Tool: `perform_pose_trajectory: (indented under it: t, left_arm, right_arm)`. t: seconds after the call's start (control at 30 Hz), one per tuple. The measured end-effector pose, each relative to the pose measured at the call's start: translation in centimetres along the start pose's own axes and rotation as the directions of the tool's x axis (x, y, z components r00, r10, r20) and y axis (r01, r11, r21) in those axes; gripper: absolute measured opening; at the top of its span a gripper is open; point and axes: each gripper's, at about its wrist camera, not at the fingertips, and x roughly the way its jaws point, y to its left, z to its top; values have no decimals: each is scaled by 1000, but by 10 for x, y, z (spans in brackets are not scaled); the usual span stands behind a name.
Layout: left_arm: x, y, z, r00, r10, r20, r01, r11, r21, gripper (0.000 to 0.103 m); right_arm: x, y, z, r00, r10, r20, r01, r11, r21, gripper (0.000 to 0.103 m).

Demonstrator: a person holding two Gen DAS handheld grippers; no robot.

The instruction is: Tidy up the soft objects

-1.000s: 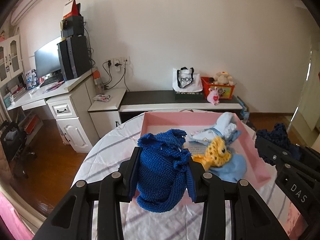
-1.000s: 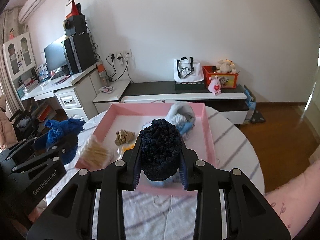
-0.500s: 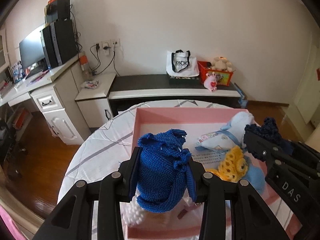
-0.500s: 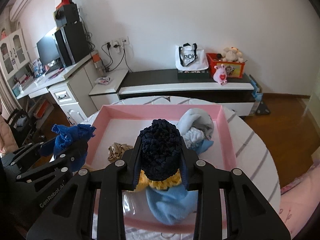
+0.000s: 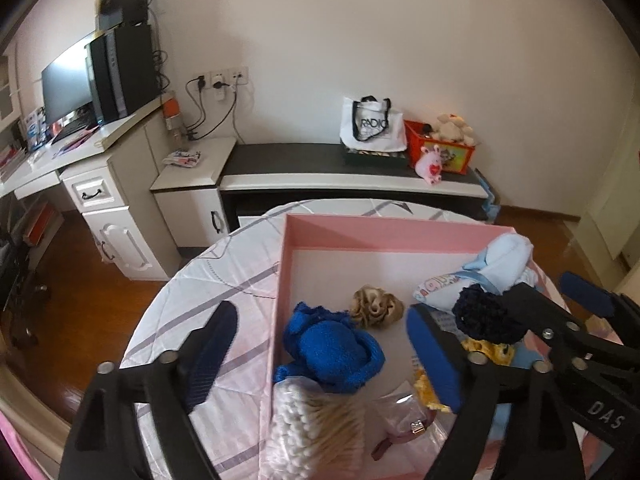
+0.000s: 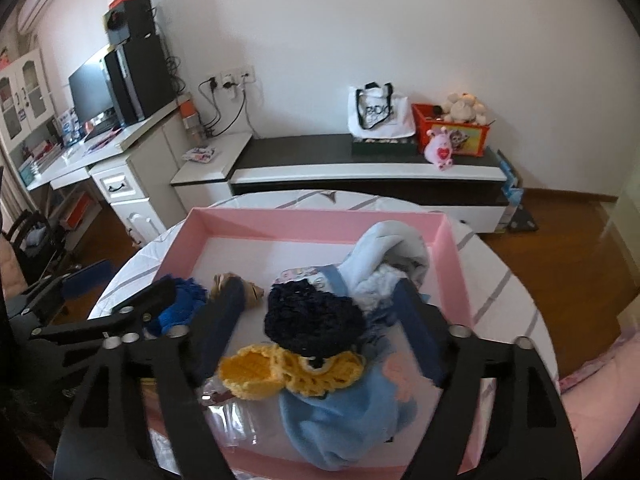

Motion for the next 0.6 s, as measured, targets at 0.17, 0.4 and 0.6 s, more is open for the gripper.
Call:
perform_pose_trajectory:
  t: [0.17,0.4,0.6]
  left_arm:
    - [-14,-2,-20,999,27,43,-28,1000,4,101]
    - [-37,-22,-56,998,34,50,-35,999,15,102]
    - [-47,-22,-58,998,37,51,-38,999,18,102]
  right_arm:
    - [-4,-7,0,1000,-31,5,31,999,11,90]
    - [-8,-10,1,999,-49,10,49,999,16,98]
    - [-13,-10,0,998,-60,12,60,998,10,99]
